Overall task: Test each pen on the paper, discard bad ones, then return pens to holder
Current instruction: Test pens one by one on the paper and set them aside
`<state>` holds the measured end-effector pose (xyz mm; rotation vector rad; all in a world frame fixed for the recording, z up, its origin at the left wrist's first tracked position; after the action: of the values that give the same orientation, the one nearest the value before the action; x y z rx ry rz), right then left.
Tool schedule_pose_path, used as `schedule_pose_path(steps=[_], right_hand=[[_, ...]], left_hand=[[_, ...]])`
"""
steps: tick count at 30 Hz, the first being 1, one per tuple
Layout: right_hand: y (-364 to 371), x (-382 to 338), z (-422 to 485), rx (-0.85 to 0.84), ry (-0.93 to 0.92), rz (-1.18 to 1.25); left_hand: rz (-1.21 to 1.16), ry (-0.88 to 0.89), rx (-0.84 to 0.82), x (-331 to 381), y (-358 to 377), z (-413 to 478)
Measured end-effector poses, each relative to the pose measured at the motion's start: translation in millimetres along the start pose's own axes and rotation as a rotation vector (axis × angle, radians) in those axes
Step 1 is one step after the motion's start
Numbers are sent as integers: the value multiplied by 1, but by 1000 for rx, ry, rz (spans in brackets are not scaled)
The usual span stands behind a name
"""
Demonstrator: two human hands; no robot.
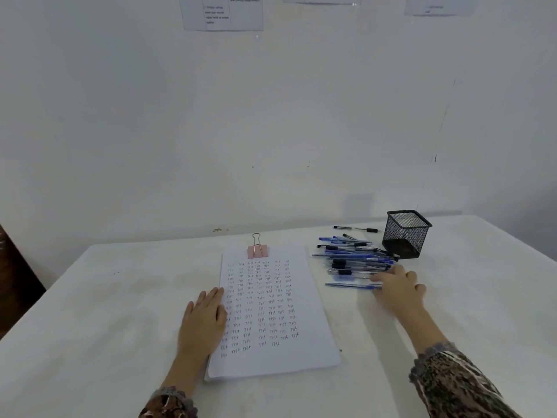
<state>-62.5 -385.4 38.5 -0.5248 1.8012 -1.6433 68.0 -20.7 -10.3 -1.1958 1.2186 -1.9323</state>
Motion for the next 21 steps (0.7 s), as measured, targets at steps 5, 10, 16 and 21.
schedule_pose_path(steps=[5,10,16,21], right_hand=[[8,-8,2,7,-55,-3],[-16,-21,-7,136,-270,624],[-25,-31,-16,15,-223,1640],[-10,-49,-8,-311,-36,2354]], left_hand=[[13,-5,-2,-1,0,0],[19,0,18,-1,-1,1],[6,1,24,-1,0,0],[0,-2,18,-3,1,2]])
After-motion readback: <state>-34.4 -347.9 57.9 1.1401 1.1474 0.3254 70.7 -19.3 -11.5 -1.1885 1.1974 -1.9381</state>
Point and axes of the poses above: each hand's wrist, its own z-axis towards the middle knuckle, its own y-axis out of the palm, x = y × z, the point moved 8 cm from there along z, towards the middle knuckle, and after that the axes turned 7 degrees about y, right-handed, at the moved point
